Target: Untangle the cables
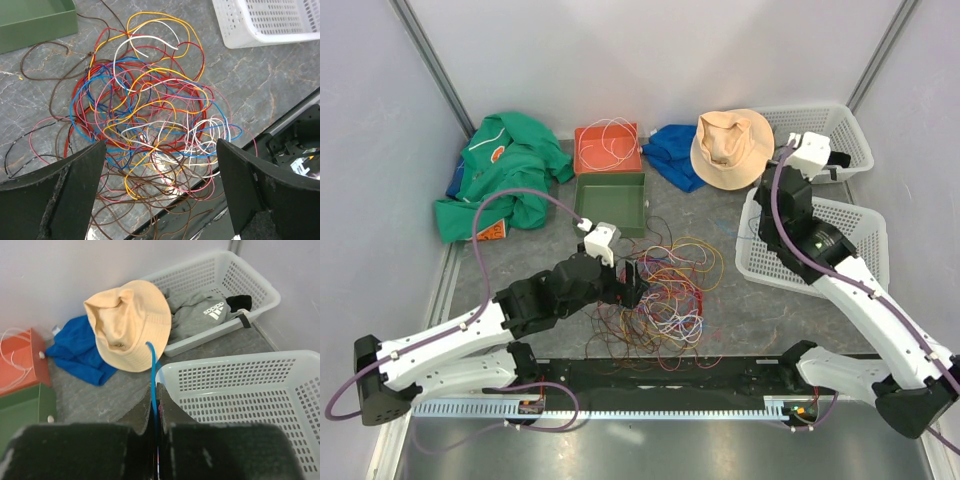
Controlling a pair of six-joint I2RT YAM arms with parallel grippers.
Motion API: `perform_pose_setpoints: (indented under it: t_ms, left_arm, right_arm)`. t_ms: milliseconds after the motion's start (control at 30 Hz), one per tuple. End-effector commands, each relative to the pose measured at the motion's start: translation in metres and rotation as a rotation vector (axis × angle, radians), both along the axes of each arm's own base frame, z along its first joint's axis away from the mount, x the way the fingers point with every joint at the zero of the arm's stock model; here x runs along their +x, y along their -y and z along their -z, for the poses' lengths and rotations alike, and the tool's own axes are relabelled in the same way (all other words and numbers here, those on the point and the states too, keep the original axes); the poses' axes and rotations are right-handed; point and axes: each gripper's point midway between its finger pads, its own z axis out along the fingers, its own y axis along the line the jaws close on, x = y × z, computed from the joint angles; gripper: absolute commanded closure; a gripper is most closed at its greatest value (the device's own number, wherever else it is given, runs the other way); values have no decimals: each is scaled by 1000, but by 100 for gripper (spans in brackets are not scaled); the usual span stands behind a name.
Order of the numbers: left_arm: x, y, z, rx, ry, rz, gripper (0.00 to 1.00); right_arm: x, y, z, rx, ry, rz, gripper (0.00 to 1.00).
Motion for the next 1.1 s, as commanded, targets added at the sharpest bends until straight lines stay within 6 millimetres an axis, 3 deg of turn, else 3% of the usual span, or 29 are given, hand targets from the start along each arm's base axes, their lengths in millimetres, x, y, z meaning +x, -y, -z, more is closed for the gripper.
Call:
perform_pose_setpoints:
  t_ms: [0, 67, 100, 300, 400, 467, 500, 533, 600, 633, 733, 867, 933, 967, 1033, 1067]
  left_arm:
    - [-2, 0, -15, -99, -1, -26, 2]
    - [-3, 1, -18, -100, 6, -14, 2]
    - [-3, 2, -17, -94, 7, -8, 2]
    - [-6, 6, -13, -106, -25, -4, 2]
    - [-7, 8, -5, -111, -51, -11, 3]
    - [-7, 11, -2, -109, -61, -5, 3]
    - [-7, 10, -1, -104, -61, -8, 3]
    - [-7, 11, -1, -101, -62, -4, 3]
    - [-8, 9, 0, -99, -60, -2, 3]
    - [-8, 7, -1, -98, -56, -5, 3]
    - [-6, 2, -4, -110, -37, -25, 3]
    - [-2, 0, -6, -113, -19, -44, 3]
    - [-1, 4, -2, -104, -27, -43, 3]
    - [-1, 5, 0, -97, -32, -40, 3]
    - [-1, 9, 9, -76, -55, -33, 3]
    - [-1, 11, 12, -71, -62, -34, 3]
  right_arm:
    - [11, 31, -21, 130, 65, 87, 100]
    - [20, 42, -8, 199, 51, 101, 100]
    - [24, 60, -1, 210, 46, 156, 100]
    - [34, 92, 47, 249, -32, 275, 100]
    - [37, 104, 77, 262, -66, 341, 100]
    - [37, 107, 107, 267, -126, 359, 100]
    - [38, 103, 114, 279, -137, 340, 100]
    - [38, 99, 126, 284, -166, 322, 88]
    - [37, 91, 132, 291, -172, 274, 62]
    - [36, 88, 131, 295, -169, 254, 40]
    - [29, 78, 114, 285, -127, 213, 18]
    - [17, 37, 96, 273, -87, 77, 8]
    - [11, 16, 101, 278, -93, 8, 7]
    - [4, -9, 99, 290, -94, -90, 7]
    - [-6, -37, 113, 290, -110, -207, 7]
    - [-17, -64, 116, 309, -130, -327, 7]
